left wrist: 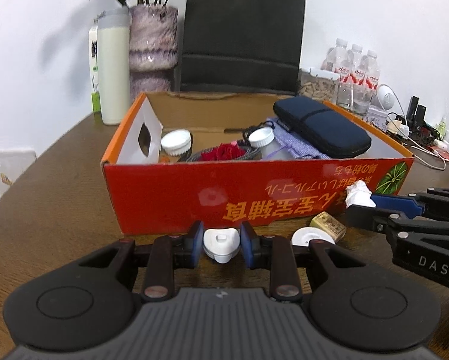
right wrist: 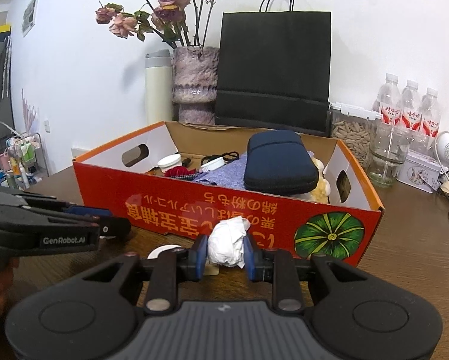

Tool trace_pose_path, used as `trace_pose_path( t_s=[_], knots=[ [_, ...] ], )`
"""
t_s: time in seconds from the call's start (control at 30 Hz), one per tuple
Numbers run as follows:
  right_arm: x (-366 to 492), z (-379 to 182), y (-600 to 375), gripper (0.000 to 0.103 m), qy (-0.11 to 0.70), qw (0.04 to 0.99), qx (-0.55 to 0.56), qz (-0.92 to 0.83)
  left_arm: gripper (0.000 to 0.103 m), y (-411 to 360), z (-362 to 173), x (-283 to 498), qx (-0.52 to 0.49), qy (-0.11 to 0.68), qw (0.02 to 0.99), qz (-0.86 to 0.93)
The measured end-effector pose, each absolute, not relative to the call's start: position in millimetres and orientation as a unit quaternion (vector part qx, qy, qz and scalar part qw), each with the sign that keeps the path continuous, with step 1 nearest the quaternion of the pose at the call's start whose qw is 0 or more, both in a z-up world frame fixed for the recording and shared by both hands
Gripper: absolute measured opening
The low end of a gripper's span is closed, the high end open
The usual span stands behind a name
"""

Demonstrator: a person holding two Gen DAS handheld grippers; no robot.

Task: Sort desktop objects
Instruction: 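Carry the heart-shaped cap and tissue into the cardboard box and open both tools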

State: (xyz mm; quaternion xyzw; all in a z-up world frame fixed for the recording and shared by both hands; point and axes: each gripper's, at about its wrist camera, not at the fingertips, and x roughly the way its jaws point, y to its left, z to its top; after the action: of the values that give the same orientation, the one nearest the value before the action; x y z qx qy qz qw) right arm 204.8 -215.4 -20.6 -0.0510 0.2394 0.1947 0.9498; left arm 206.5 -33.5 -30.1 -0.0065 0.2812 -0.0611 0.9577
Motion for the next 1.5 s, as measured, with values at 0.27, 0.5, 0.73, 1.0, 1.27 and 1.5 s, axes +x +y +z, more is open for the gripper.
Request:
trace_pose_path(
  t_s=[0.27,0.5,0.73,1.0,1.27,1.5],
  knots=[
    [187,-18,-208,0.024,0.225,0.951,-0.057,0.205,0.027,-38,-23,191,0.002,0.256,0.965,-0.064],
    [171,-7,-207,0.024,0.205,0.955,-0.048,0.21,0.027,-39,-8,172,-0.005,0.222,0.972,-0.076],
    [169,14,-210,0.024,0.165,0.965,-0.048,0.198,0.027,-39,17,168,-0.01,0.185,0.979,-0.08],
    [186,37,-205,0.024,0.135,0.971,-0.03,0.198,0.027,-44,41,186,-0.013,0.156,0.984,-0.079],
    [213,35,-192,0.024,0.14,0.969,-0.028,0.202,0.027,-44,42,215,-0.033,0.153,0.985,-0.069],
    [245,24,-179,0.024,0.158,0.966,-0.029,0.203,0.027,-35,30,247,-0.03,0.165,0.985,-0.042]
  ],
)
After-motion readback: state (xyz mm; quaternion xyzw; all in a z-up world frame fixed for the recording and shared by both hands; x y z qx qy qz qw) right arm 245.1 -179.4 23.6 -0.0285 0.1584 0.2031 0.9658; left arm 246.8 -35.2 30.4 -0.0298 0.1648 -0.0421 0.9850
